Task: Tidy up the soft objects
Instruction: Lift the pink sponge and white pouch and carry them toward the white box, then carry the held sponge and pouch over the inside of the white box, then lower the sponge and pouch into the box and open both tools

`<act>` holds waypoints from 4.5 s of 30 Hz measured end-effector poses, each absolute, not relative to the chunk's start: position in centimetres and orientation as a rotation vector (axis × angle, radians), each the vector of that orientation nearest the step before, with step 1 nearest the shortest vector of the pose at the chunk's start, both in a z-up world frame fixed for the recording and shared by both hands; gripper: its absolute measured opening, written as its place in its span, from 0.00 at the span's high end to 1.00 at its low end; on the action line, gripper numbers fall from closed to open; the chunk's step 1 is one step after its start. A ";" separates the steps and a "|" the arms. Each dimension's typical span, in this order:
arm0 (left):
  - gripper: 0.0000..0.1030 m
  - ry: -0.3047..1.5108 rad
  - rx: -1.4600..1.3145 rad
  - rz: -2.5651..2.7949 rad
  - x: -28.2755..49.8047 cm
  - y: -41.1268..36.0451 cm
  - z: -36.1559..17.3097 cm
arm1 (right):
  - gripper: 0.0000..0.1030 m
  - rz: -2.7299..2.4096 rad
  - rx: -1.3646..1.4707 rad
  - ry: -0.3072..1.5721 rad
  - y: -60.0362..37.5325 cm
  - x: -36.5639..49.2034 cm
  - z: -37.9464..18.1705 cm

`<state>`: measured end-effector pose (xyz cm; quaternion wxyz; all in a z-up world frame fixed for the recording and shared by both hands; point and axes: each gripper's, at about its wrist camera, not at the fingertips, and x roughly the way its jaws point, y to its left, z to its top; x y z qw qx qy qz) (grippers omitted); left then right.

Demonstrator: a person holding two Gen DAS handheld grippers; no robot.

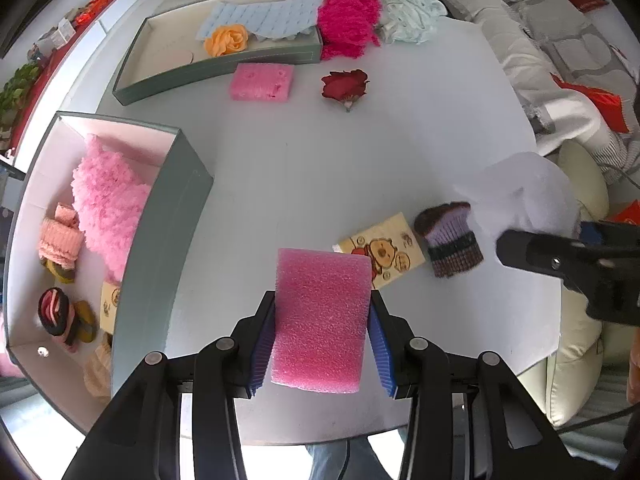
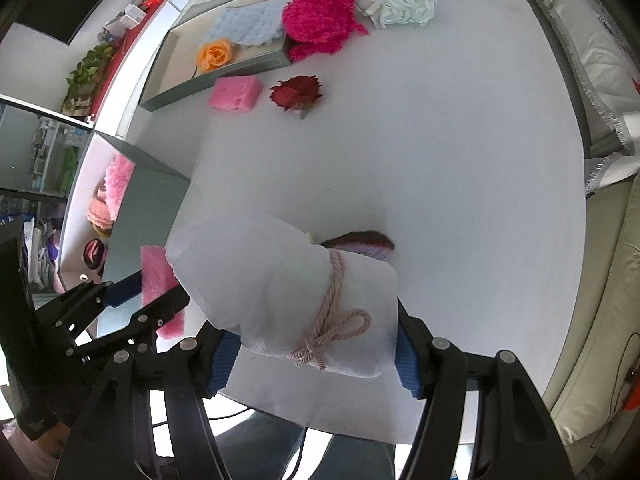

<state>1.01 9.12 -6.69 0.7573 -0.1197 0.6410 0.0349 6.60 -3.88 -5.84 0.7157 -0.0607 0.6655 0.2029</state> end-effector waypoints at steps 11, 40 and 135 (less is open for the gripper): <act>0.57 1.341 -0.297 0.084 -1.3 11.5 -5.2 | 0.33 0.450 -0.177 1.465 -1.3 4.1 -4.8; 0.57 1.187 -0.532 0.383 -9.0 23.2 -3.5 | 0.33 0.684 -0.456 1.373 13.3 0.1 -2.5; 0.12 1.219 -0.704 0.828 -13.1 33.1 -8.1 | 0.18 0.806 -0.618 1.407 29.2 -2.0 -7.9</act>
